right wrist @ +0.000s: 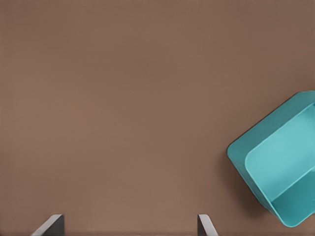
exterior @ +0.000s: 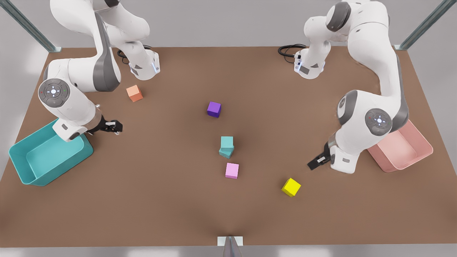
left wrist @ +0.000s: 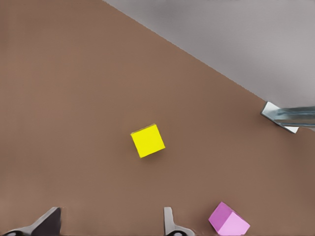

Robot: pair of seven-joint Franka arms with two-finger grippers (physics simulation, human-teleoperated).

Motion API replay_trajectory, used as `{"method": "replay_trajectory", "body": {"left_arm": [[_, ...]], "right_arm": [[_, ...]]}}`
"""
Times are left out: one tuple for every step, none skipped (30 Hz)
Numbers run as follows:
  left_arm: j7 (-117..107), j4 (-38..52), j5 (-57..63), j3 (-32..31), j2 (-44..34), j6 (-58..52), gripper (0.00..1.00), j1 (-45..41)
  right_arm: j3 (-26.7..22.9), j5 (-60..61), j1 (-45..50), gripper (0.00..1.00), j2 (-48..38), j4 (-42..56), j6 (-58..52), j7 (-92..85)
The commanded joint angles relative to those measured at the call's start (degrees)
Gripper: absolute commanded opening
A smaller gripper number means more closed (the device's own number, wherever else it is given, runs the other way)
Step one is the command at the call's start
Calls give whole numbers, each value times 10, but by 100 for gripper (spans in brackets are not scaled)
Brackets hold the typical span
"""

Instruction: Stack the two blue cubes on top of each other

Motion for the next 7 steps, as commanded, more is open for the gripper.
{"method": "replay_trajectory", "body": {"left_arm": [[377,-55,42,6,-77,-232,100,12],[378,-77,15,31,-123,-227,100,8],[378,-74,9,49,-137,-252,100,1],[378,-74,-1,48,-135,-253,100,0],[378,-74,-2,49,-135,-253,100,0],[378,-74,-3,49,-135,-253,100,0],[378,-74,-3,49,-135,-253,100,-1]], "right_arm": [[0,-1,1,100,0,1,-4,-27],[0,-1,1,100,0,1,-4,-28],[0,0,1,100,1,1,-4,-29],[0,0,1,100,2,1,-4,-29],[0,0,1,100,2,1,-4,-29],[0,0,1,100,2,1,-4,-29],[0,0,1,100,2,1,-4,-29]]}}
